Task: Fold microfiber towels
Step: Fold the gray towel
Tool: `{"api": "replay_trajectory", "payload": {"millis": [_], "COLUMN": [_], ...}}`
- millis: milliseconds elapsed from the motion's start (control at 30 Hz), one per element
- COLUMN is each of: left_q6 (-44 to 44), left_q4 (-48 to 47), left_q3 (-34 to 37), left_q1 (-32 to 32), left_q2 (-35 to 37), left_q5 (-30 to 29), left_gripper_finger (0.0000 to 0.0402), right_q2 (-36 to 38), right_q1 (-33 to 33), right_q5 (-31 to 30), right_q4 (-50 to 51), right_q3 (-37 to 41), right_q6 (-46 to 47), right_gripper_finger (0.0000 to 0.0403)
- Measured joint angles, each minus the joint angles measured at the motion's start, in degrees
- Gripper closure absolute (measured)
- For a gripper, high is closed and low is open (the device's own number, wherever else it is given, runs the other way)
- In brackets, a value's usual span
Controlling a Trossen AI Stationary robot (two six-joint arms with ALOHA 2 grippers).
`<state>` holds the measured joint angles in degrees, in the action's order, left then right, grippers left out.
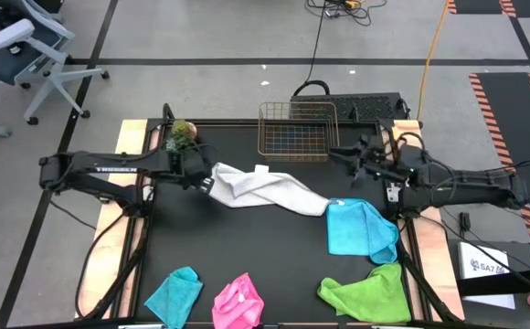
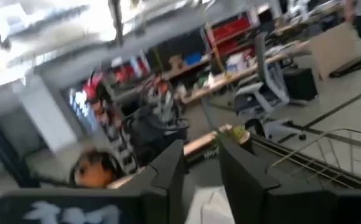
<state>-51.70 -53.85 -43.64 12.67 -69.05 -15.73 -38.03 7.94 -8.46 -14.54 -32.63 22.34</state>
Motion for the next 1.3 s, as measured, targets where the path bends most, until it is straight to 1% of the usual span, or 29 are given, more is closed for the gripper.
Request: {"api": "replay_trajectory", "payload": {"millis": [100,167,367,433,533,633,733,967,1067,1167,1300], "left_q6": [-1.82,-3.57,-7.15,-7.33,-7.34,-7.35,-7.39,-7.48,-7.29,-7.35,-7.33], "left_q4": [0.03,0.08,2.47,5.75,13.95,21.1,24.2,25.8,27.76,28.94,28.97], "left_q3": [0.96,1.82,5.41,7.17,10.21,12.84,14.69,16.97,17.18,17.25,17.25], "left_q1": [1.55,2.43,3.93,4.26,4.35,4.43,5.17,6.71,6.93,6.93,6.93], "left_q2": [-1.64,-2.24,-2.23,-2.21,-2.24,-2.21,-2.21,-2.0,-2.03,-2.1,-2.1], "left_q5": [3.26,4.41,5.58,6.82,8.5,8.88,8.86,9.07,8.43,8.16,8.05], "left_gripper_finger": [0.026,0.0251,0.0234,0.023,0.0227,0.0227,0.0227,0.0227,0.0227,0.0227,0.0227], "right_q2": [-3.95,-5.62,-6.75,-6.74,-6.74,-6.74,-6.74,-7.32,-10.41,-16.12,-23.46], "right_q1": [0.02,0.14,0.33,0.33,0.33,0.33,0.33,0.33,0.31,0.33,0.33], "right_q5": [2.82,4.31,5.63,5.63,5.63,5.63,5.63,5.6,5.58,5.6,5.75], "right_q4": [0.92,0.95,1.36,1.24,1.17,1.15,1.15,1.09,2.16,2.34,-2.79], "right_q3": [-4.05,-5.89,-7.21,-7.21,-7.21,-7.21,-7.21,-7.21,-7.23,-7.21,-7.18], "right_q6": [-2.9,-4.13,-5.45,-5.31,-5.31,-5.31,-5.31,-5.02,-4.85,-3.68,-3.34], "right_gripper_finger": [0.0287,0.0281,0.0278,0.0278,0.0278,0.0277,0.0277,0.0277,0.0277,0.0277,0.0277]}}
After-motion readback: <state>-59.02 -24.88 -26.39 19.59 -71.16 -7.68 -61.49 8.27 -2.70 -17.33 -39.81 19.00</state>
